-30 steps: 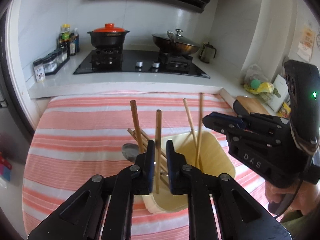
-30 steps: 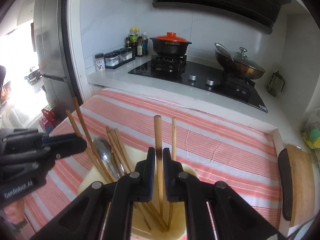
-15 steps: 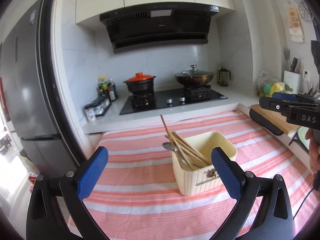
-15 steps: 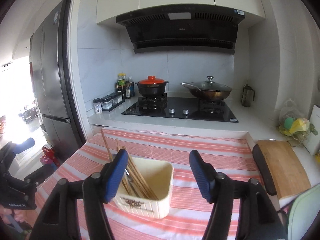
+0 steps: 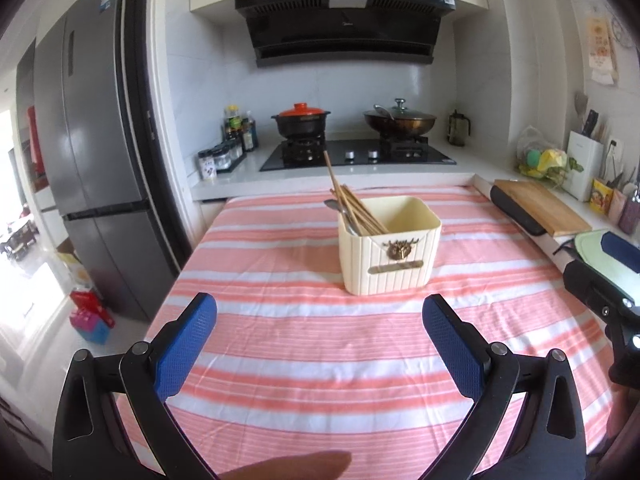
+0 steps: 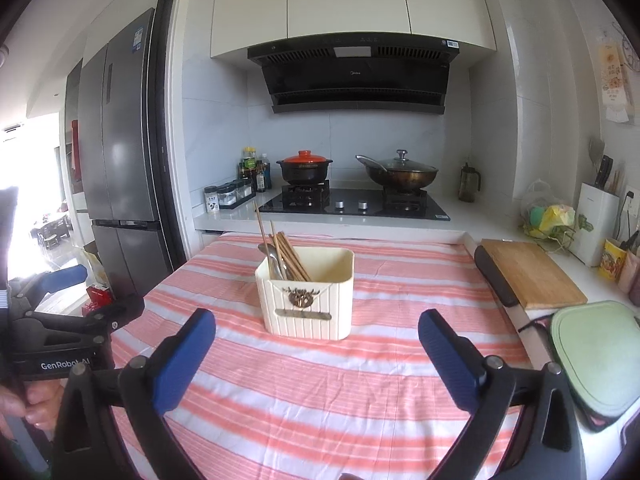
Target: Organize utensils
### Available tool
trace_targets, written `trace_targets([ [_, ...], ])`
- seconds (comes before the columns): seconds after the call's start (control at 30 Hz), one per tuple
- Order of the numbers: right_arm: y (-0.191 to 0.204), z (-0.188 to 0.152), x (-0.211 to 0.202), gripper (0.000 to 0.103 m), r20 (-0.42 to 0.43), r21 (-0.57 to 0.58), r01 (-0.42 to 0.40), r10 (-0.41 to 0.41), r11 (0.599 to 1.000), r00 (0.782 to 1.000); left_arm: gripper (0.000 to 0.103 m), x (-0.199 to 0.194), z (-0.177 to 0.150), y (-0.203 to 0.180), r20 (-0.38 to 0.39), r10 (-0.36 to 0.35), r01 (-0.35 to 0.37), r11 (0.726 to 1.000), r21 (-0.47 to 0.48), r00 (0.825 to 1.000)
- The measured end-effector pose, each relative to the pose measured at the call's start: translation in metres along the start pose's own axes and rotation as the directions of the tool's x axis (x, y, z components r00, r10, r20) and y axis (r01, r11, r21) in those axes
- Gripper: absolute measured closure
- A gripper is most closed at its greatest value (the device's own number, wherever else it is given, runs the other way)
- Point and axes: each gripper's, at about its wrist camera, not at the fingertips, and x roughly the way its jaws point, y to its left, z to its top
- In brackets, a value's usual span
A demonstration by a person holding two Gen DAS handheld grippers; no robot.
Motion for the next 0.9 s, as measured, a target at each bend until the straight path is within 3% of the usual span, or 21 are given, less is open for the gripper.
trace_targets([
  [0.3,0.017,-0.005,-0.025,0.000,-0.090,0.026,0.034,-0.031,0.999,0.995,0.000,-0.028,-0.011,-0.003,-0.022,-0.020,0.020,1.000,0.011,1.000],
  [0.9,0.031,0.003,-0.043,0.000,-0.103,-0.006,0.035,-0.036,0.999,0.994,0.000,-0.041,-0.005,-0.003,-0.001,-0.004,0.004,1.000,0.023,1.000],
])
